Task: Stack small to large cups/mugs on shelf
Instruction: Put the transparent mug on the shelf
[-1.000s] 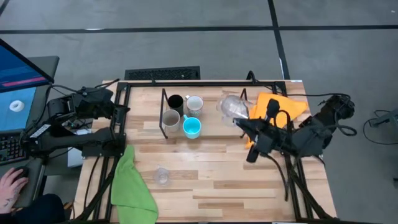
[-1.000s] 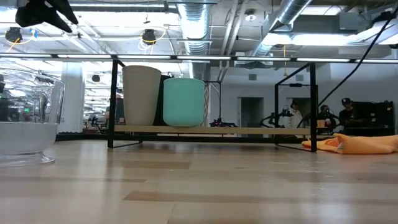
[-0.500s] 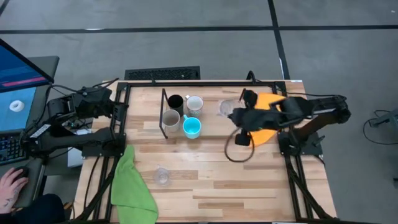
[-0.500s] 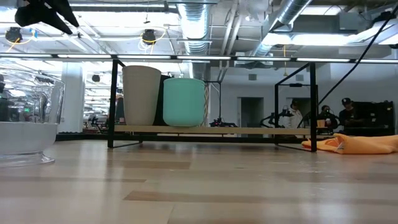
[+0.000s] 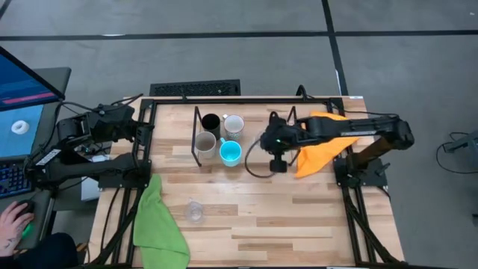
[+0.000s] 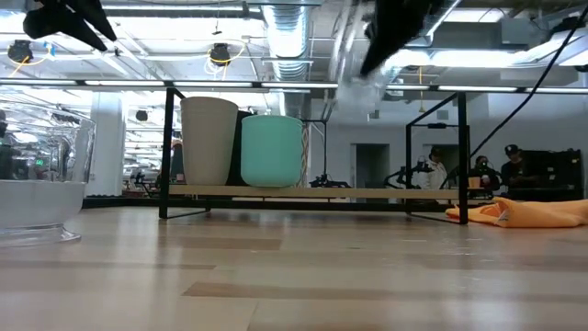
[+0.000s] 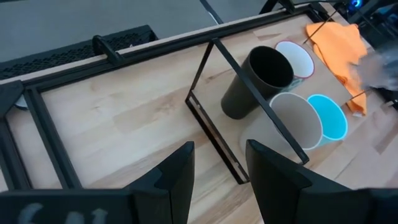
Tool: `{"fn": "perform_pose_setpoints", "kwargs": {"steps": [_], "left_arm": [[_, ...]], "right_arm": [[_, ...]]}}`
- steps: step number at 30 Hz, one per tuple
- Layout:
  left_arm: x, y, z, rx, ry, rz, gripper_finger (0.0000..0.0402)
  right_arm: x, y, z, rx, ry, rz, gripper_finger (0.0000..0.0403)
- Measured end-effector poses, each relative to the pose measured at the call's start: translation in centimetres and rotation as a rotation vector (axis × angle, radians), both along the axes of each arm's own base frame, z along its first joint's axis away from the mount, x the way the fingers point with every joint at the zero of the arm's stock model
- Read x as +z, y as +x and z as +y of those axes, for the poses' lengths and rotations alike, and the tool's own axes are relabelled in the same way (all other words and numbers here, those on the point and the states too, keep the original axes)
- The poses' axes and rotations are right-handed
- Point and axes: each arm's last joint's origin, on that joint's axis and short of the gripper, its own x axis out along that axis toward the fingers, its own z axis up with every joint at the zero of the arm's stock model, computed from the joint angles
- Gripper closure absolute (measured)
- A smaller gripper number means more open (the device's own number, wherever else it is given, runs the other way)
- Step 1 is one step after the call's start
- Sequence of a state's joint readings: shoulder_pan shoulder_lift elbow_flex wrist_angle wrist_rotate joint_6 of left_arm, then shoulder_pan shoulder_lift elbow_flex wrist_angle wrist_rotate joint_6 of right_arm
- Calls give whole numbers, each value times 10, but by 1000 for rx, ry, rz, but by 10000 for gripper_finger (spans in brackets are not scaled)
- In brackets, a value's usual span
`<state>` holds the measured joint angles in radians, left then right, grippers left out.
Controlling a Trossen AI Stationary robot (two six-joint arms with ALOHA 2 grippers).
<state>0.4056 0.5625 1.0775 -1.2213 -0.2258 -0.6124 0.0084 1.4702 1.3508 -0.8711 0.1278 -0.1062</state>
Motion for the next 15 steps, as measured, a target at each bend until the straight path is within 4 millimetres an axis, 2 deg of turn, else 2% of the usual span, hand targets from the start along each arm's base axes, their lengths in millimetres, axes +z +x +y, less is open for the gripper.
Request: {"fn": "perform_pose_setpoints", "kwargs": {"steps": [3, 15], "left_arm": [[0, 0, 0, -11, 10, 9, 266], [0, 0, 0, -22, 10, 11, 266]], "right_arm": [[-19, 3, -16, -50, 8, 66, 395], [-64, 27, -68, -65, 60, 204, 396]]}}
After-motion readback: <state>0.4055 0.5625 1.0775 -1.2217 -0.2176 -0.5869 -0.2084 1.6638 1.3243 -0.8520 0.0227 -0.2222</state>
